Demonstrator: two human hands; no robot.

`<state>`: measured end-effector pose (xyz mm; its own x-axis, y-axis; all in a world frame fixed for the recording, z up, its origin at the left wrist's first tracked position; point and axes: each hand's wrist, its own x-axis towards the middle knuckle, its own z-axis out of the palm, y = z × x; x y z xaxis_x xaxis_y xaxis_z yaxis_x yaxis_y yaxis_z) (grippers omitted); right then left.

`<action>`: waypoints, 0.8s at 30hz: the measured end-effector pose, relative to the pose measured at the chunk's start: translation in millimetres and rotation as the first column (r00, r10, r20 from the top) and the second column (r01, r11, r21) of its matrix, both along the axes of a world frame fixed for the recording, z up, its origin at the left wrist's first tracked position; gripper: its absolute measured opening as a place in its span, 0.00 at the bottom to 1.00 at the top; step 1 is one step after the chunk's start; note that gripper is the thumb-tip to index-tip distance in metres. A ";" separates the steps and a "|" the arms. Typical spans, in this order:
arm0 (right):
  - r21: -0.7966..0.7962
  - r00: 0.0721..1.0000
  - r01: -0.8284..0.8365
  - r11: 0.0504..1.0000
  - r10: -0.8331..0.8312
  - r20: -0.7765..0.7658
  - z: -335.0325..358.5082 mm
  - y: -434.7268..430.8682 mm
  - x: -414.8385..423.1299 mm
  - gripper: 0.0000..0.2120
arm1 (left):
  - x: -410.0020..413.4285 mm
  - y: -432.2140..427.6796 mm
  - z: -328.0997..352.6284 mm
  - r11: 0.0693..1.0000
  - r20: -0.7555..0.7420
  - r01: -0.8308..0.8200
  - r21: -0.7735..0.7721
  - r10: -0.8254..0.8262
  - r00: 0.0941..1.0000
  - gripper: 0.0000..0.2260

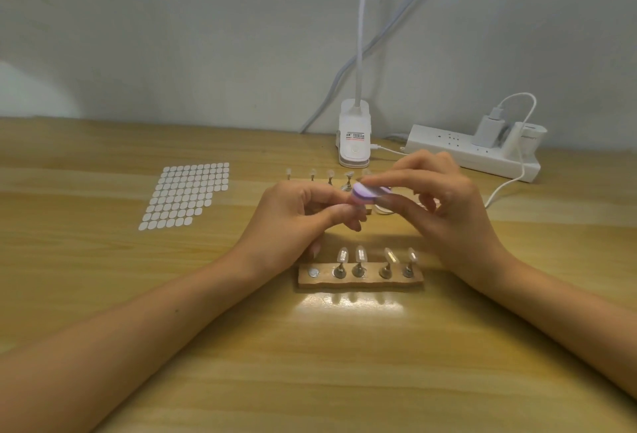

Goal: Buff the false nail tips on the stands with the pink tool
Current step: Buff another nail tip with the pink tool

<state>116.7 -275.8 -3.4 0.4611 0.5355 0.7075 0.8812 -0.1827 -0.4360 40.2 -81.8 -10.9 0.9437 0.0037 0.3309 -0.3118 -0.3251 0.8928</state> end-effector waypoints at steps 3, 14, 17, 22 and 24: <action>-0.040 0.995 -0.059 0.997 0.062 0.072 -0.2 0.9 -4.0 0.10 | 0.1 0.1 -0.4 1.000 -0.012 -0.006 -0.001 0.006 1.000 0.05; 0.025 0.997 -0.006 1.000 0.008 -0.076 1.1 -1.7 0.6 0.11 | 1.4 2.0 -0.5 0.999 -0.057 0.001 -0.053 -0.004 0.998 0.05; 0.000 0.997 -0.072 0.997 0.072 -0.032 0.2 -0.6 -3.7 0.10 | 0.3 1.9 -0.6 0.998 -0.061 0.016 -0.059 -0.019 0.998 0.05; 0.015 0.996 -0.006 1.000 0.007 -0.089 2.4 -1.8 -1.0 0.10 | 0.4 2.2 -0.4 0.997 -0.067 0.003 -0.080 -0.008 0.998 0.05; -0.013 0.998 -0.055 0.998 0.055 -0.026 1.2 -1.3 -4.9 0.10 | 0.0 1.5 0.1 0.997 -0.070 0.014 -0.078 -0.020 0.997 0.05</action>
